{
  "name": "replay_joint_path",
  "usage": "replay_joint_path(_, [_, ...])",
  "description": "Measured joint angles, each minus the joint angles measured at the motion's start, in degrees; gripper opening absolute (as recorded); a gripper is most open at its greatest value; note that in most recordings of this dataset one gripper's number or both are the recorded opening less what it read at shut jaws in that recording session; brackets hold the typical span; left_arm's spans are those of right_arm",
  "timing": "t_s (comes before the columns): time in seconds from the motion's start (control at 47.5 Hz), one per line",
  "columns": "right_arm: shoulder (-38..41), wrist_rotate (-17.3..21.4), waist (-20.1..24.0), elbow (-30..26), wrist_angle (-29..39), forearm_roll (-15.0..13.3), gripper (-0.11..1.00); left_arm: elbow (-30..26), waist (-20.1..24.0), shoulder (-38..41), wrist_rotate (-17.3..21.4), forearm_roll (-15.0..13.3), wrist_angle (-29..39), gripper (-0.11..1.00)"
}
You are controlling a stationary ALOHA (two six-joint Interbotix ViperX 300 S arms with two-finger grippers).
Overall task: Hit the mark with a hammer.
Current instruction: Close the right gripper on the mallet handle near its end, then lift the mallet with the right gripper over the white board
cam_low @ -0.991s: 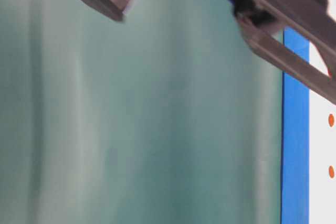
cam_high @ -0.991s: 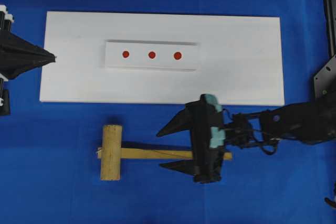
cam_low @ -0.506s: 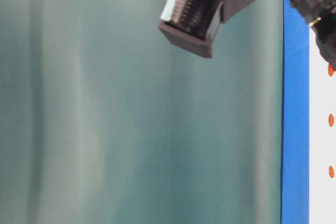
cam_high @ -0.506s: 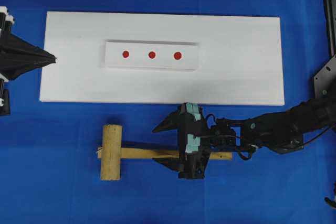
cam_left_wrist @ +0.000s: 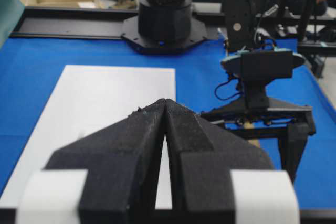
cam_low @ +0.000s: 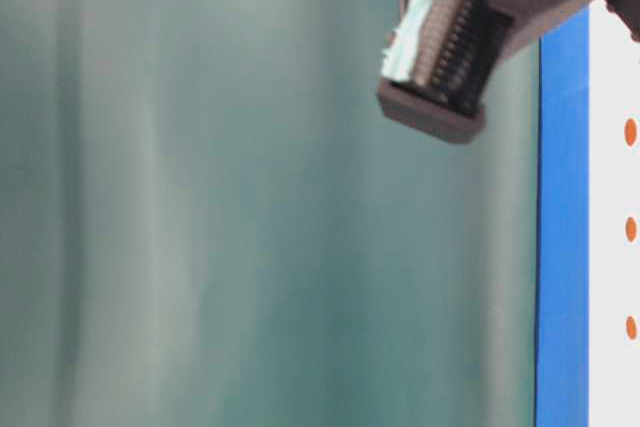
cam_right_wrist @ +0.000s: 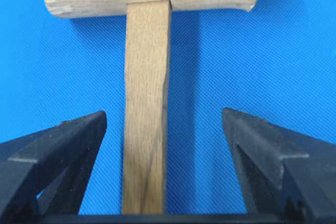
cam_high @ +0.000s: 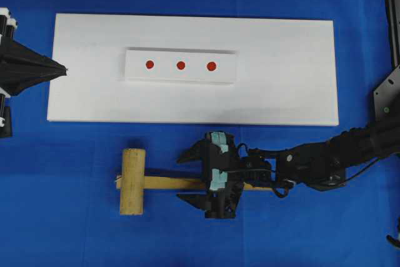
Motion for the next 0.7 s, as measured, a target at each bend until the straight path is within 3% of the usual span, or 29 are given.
replay_joint_path(0.063, [0.6, -0.1, 0.0, -0.8, 0.3, 0.0, 0.7, 0.0, 0.0, 0.0, 0.0, 0.0, 0.0, 0.0])
replay_joint_path(0.232, [1.1, -0.2, 0.3, -1.7, 1.8, 0.0, 0.25, 0.1, 0.0, 0.0, 0.0, 0.0, 0.0, 0.0])
replay_joint_path(0.316, [1.1, -0.4, 0.3, -1.7, 2.0, 0.0, 0.1, 0.1, 0.0, -0.1, 0.0, 0.0, 0.0, 0.0])
replay_joint_path(0.695, [-3.2, -0.4, 0.4, -1.0, 2.5, -0.1, 0.1, 0.1, 0.0, 0.0, 0.0, 0.0, 0.1, 0.0])
